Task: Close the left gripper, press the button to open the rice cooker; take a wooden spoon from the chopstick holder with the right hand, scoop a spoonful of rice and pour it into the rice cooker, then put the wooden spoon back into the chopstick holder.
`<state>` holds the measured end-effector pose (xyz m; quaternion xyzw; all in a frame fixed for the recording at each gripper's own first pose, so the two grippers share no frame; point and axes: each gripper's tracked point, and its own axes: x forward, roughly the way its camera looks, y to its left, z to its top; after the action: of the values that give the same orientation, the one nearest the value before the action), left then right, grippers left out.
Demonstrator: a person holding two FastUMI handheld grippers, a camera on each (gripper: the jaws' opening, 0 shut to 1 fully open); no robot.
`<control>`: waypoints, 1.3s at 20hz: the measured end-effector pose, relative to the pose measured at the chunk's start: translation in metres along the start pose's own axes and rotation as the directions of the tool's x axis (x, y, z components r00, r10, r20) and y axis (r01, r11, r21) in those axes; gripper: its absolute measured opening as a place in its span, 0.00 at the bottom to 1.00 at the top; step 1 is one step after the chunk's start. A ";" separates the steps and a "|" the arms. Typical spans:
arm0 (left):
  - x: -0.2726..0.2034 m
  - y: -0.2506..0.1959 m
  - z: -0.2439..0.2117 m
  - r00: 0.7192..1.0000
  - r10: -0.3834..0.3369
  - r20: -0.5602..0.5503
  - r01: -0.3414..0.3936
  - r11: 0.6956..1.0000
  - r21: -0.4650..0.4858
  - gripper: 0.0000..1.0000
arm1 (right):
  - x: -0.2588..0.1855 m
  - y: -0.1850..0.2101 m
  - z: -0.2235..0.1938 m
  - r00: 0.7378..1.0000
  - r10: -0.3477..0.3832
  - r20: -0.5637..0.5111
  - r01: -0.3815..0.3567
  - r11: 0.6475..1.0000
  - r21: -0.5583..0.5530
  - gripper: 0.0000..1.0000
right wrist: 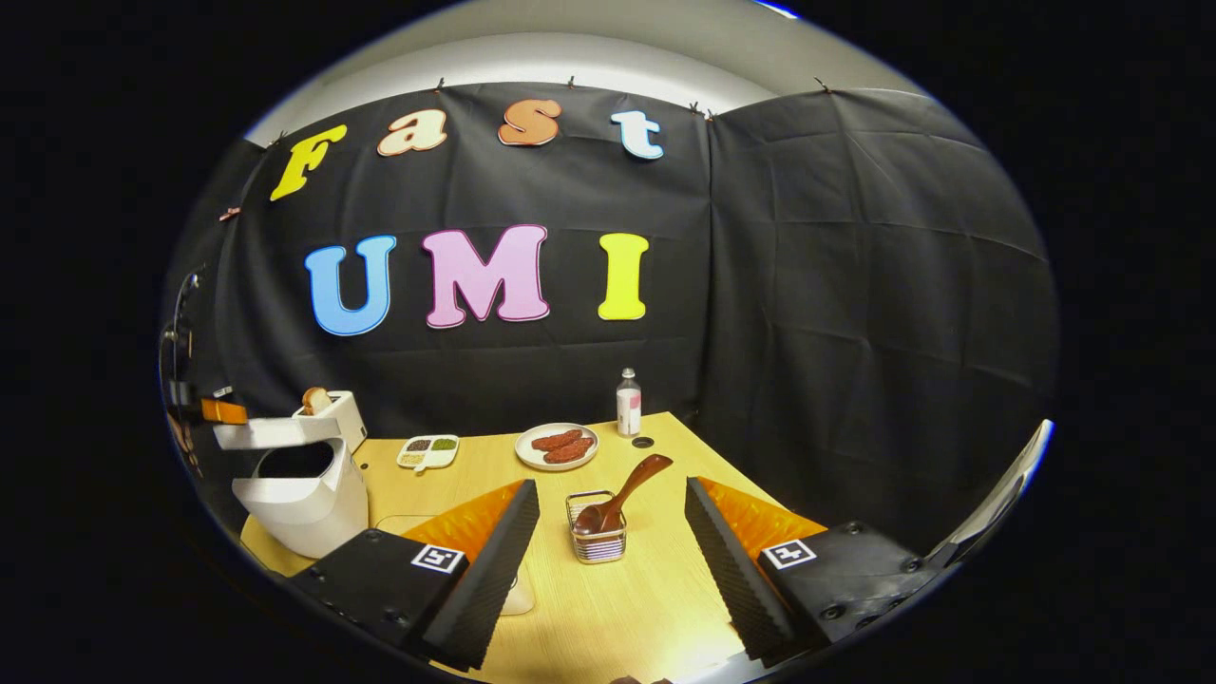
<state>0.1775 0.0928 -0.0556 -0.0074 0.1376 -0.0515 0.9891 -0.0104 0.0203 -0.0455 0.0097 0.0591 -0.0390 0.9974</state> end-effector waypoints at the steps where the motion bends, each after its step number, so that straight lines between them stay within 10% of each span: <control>1: -0.012 -0.002 0.012 0.999 -0.002 0.038 0.001 1.000 0.021 0.06 | -0.002 0.002 0.002 1.000 0.001 0.006 -0.001 1.000 0.003 0.98; 8: -0.107 -0.034 0.043 0.963 -0.080 0.256 0.061 0.995 0.081 0.06 | -0.016 0.021 -0.001 1.000 -0.006 0.006 0.007 1.000 -0.003 0.98; 20: -0.139 -0.036 -0.005 0.973 -0.119 0.199 0.114 0.993 0.040 0.11 | -0.015 0.024 0.004 0.997 -0.067 0.035 0.066 0.998 0.009 0.98; 23: -0.138 -0.046 -0.007 0.968 -0.122 0.218 0.120 0.993 0.021 0.30 | 0.006 0.022 0.005 0.999 -0.048 0.015 0.048 0.999 0.024 0.98; 26: -0.140 -0.058 -0.007 0.967 -0.110 0.231 0.115 0.993 -0.006 0.79 | 0.033 0.017 0.002 1.000 -0.021 -0.005 0.021 1.000 0.017 0.98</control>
<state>0.0358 0.0496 -0.0226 -0.0308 0.0217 -0.1050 0.9938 0.0235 0.0351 -0.0476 0.0176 0.0611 -0.0501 0.9967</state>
